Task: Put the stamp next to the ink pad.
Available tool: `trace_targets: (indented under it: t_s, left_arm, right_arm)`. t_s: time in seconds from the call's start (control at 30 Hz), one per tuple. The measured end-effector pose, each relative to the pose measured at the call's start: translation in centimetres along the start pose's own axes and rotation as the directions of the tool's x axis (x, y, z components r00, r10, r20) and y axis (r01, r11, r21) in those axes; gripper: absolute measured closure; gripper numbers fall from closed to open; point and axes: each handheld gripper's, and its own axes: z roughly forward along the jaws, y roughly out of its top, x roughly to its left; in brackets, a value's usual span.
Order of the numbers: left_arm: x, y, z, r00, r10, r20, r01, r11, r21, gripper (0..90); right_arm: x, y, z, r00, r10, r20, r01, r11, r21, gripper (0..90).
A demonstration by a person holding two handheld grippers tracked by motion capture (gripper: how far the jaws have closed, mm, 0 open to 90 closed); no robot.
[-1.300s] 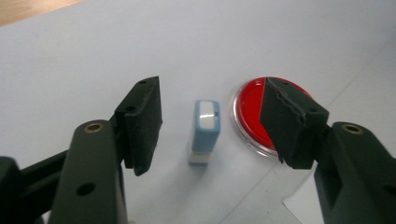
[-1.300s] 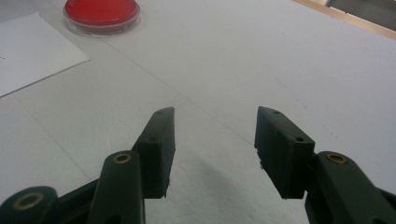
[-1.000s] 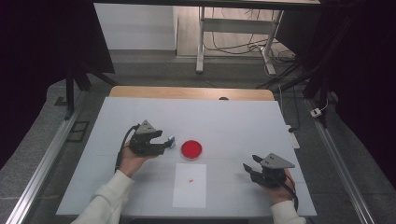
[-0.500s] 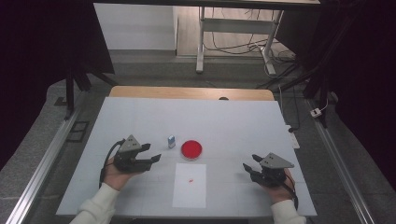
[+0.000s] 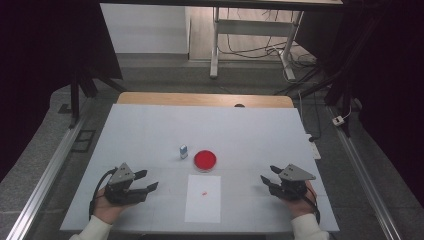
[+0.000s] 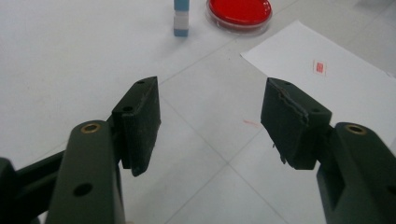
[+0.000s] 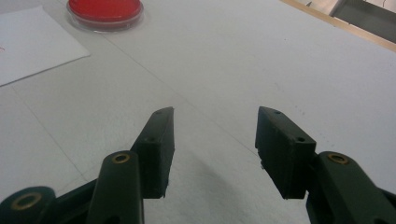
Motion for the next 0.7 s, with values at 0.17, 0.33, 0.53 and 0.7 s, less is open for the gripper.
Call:
trace_targets:
  t_s: [0.17, 0.33, 0.53, 0.7]
  left_arm:
    - [0.25, -0.35, -0.20, 1.0000, -0.006, -0.008, 0.006, 1.0000, 0.001, 37.9]
    - [0.31, -0.43, -0.24, 0.9999, -0.006, -0.010, 0.006, 1.0000, 0.003, 38.0]
    - [0.39, -0.41, -0.15, 0.9999, -0.009, -0.012, 0.009, 0.9999, 0.006, 38.0]
    - [0.39, -0.39, -0.09, 0.9999, -0.007, -0.013, 0.007, 0.9999, 0.008, 37.9]
  right_arm:
    - [-0.06, -0.01, -0.01, 1.0000, 0.003, 0.001, -0.003, 1.000, -0.003, 47.1]
    - [-0.07, -0.02, 0.02, 1.0000, 0.001, 0.002, -0.001, 1.000, -0.002, 47.1]
    - [-0.06, 0.00, -0.12, 1.0000, 0.000, 0.006, 0.000, 1.000, -0.008, 47.1]
    - [-0.13, 0.00, -0.19, 1.0000, 0.002, 0.005, -0.002, 1.000, -0.010, 47.0]
